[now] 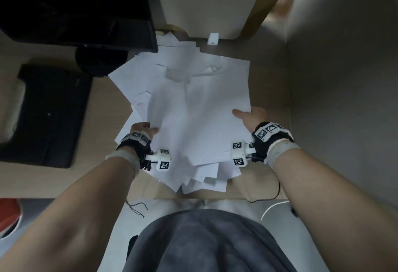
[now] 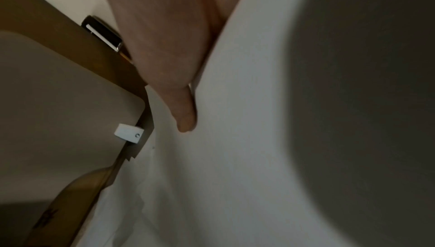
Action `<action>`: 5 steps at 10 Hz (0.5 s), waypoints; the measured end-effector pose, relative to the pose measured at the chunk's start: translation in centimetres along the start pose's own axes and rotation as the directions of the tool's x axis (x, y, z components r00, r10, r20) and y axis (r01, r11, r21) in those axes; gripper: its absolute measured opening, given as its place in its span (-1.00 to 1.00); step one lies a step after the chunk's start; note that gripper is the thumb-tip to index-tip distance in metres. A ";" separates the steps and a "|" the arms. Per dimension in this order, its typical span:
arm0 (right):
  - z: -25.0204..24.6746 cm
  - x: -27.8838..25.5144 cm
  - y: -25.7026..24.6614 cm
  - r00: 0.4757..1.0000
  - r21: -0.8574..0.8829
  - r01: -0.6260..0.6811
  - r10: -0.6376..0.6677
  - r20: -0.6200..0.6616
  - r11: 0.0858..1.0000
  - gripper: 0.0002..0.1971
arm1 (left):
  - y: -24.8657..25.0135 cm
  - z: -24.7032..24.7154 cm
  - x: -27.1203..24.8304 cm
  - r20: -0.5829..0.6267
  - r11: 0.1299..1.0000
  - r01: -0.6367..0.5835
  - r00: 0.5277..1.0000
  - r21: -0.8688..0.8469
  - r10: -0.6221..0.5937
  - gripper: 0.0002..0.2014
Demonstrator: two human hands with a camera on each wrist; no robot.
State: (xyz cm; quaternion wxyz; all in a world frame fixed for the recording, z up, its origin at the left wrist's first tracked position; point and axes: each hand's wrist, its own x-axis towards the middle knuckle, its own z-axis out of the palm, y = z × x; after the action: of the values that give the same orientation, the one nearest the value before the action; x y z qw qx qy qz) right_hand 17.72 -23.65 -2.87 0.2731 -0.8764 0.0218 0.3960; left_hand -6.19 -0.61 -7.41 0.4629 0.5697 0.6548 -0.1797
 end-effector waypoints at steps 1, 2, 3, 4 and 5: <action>0.3 -1.7 -0.6 0.996 0.049 -0.020 0.024 -0.082 0.999 -0.24 | -0.4 -0.8 0.5 0.036 0.991 -0.052 0.998 0.122 0.048 -0.65; 0.9 -4.2 -1.7 0.970 0.050 -0.012 0.024 -0.243 0.999 -0.29 | -1.2 -1.4 1.4 0.037 0.988 -0.088 0.996 0.126 0.084 -0.53; 1.5 -6.3 -2.3 0.900 -0.016 0.007 -0.013 -0.436 1.000 -0.54 | -3.2 -1.1 2.5 0.090 0.962 -0.165 0.985 0.217 0.149 -0.54; 2.0 -8.1 -2.4 0.838 -0.084 0.016 -0.059 -0.542 0.996 -0.67 | -3.8 0.1 4.6 0.124 0.775 -0.350 0.933 0.526 0.337 -0.54; 2.2 -9.4 -2.5 0.818 -0.077 0.048 -0.083 -0.569 0.996 -0.71 | -0.6 -1.0 2.3 0.089 0.953 -0.219 0.975 0.208 0.204 -0.58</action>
State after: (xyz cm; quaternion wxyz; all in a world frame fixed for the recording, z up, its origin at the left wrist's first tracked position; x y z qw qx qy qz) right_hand 10.42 -22.14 3.76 0.2413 -0.9627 0.0607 0.1063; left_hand -7.02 1.30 -8.91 0.4361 0.6773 0.5509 -0.2180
